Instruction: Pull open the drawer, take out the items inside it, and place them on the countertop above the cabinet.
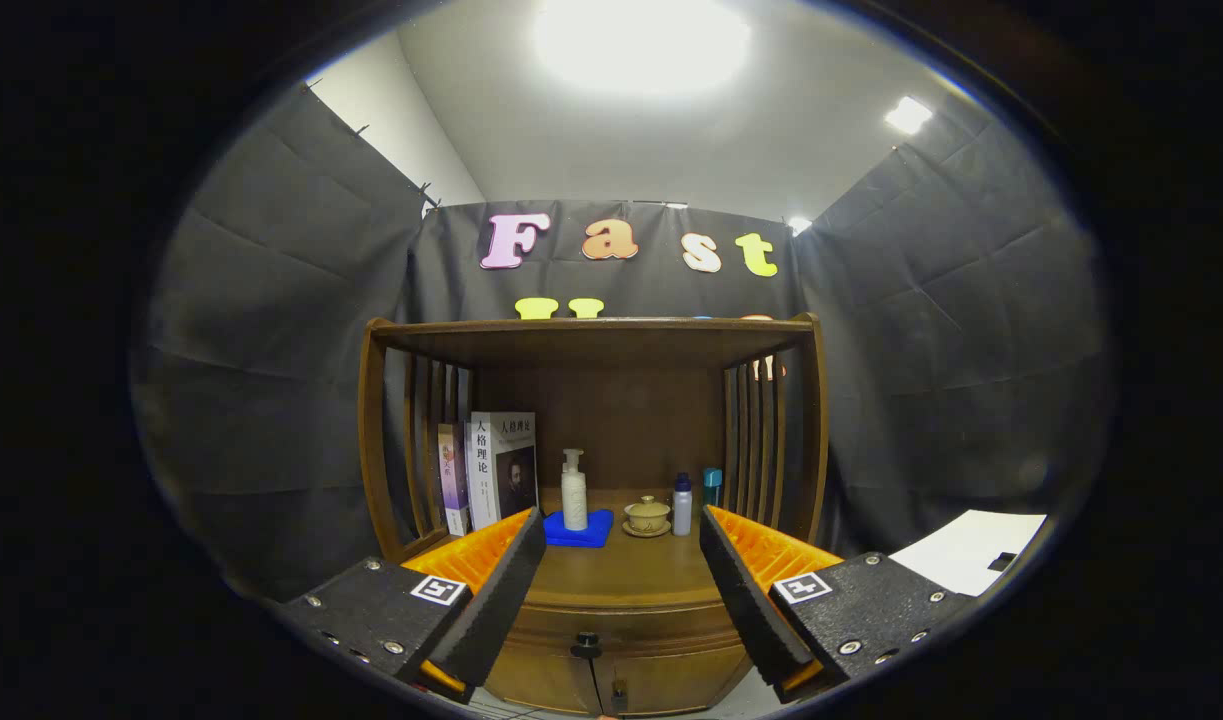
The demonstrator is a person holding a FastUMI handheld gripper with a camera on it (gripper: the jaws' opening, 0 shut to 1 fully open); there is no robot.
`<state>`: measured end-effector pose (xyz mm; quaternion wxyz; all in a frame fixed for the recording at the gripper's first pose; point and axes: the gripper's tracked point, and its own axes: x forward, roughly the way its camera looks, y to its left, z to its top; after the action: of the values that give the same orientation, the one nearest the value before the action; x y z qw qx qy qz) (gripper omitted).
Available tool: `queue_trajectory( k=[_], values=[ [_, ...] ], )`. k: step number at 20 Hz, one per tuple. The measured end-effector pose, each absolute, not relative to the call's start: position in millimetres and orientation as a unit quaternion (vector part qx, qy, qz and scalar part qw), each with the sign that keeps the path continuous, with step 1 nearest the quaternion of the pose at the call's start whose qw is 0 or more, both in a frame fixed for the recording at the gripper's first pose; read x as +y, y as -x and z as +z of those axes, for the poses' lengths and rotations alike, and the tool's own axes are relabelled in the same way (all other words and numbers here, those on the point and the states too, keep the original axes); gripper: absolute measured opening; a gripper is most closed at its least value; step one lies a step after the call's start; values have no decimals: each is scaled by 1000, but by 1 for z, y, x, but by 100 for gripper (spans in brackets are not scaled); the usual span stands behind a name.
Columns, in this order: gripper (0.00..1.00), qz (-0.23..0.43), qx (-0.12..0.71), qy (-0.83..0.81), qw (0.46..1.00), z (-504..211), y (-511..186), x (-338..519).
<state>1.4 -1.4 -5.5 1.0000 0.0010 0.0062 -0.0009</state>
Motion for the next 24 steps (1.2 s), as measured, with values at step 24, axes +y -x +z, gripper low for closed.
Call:
queue_trajectory(
  k=[24],
  values=[
    [96, 2, 101, -21, 995, -134, -48, -5]
  ],
)
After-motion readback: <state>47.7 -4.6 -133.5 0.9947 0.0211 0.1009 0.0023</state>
